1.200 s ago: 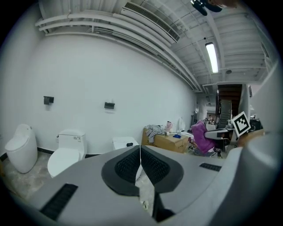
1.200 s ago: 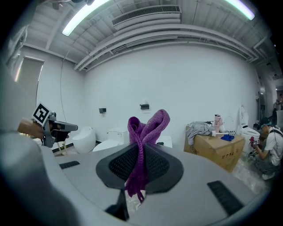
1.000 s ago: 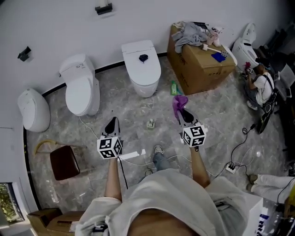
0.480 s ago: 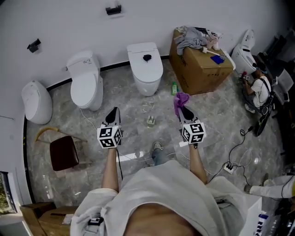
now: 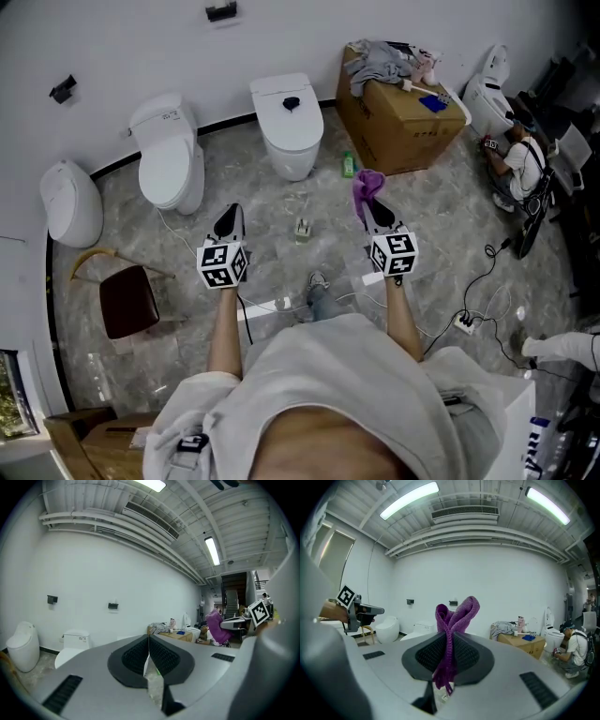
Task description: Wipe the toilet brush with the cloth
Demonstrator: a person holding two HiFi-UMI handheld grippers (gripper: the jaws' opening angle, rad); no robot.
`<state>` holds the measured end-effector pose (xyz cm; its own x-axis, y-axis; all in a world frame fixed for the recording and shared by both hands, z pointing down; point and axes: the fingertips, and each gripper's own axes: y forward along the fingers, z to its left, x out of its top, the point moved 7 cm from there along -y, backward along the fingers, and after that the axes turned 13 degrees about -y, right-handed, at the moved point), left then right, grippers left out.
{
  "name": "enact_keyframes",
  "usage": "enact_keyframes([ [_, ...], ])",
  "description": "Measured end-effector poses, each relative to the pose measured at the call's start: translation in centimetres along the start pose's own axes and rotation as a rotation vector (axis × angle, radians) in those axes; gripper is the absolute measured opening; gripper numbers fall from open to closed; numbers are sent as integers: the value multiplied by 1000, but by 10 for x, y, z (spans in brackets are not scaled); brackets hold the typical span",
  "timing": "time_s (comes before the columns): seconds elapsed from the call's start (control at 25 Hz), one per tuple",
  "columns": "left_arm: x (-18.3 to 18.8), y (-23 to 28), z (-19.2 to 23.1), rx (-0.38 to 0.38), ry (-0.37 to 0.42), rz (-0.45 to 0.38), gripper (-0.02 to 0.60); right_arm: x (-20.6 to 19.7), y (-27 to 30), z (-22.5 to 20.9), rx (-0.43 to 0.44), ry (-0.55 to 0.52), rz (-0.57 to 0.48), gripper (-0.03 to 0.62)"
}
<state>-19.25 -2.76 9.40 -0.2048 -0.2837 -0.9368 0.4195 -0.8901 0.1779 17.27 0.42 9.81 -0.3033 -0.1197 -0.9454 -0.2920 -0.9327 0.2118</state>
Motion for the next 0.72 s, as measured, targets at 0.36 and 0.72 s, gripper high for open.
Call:
enact_keyframes([
  [0.36, -1, -7, -17, -21, 16, -2, 21, -4, -16, 1, 1, 4, 1, 67],
  [0.72, -1, -6, -15, -27, 20, 13, 21, -3, -15, 3, -1, 7, 8, 67],
])
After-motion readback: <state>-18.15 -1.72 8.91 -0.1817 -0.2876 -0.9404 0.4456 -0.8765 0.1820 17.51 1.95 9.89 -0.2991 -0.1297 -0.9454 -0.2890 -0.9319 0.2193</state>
